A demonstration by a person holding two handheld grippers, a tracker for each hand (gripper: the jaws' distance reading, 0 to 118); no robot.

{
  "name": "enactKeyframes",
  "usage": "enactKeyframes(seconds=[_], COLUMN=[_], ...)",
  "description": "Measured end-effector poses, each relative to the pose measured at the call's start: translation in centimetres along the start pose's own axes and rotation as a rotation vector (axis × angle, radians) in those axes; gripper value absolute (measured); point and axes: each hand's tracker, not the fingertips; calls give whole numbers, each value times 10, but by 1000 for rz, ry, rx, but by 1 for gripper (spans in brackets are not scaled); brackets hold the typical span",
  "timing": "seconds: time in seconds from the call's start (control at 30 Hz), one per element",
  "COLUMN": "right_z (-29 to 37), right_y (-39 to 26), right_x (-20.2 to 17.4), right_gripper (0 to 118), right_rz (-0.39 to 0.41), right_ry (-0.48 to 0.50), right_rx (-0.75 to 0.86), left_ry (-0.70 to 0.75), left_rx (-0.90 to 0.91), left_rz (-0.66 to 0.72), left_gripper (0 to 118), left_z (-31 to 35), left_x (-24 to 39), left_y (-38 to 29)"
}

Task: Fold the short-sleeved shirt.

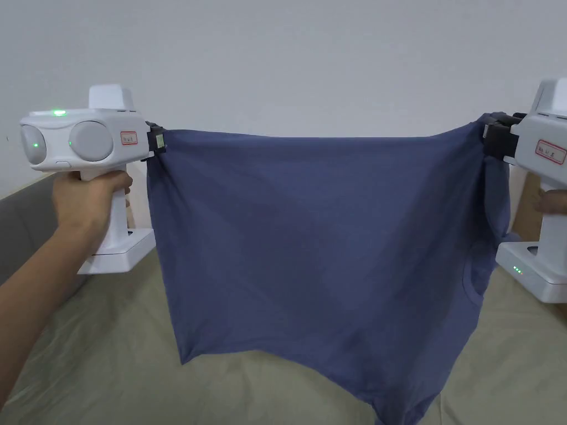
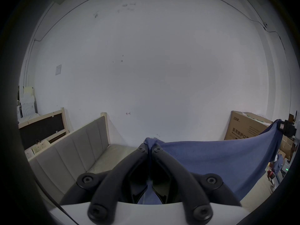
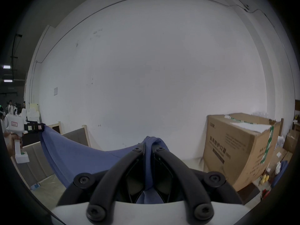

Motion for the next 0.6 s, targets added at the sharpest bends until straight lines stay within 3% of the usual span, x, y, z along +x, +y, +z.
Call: enactKeyframes(seconds=[0.3,0.6], right_z=[-40,-48], right_y=[6,-111], right_x=[17,33], right_gripper=[4,4], right_rz=[23,-38], right_ry=[-23,-33], right_rx=[15,-135], left_ry=[-4,-34], left_rx=[27,-116], left_rz=[-10,-28], left_gripper=[0,0], left_z=[-49,-83], left_x=[22,30], left_y=[4,-103])
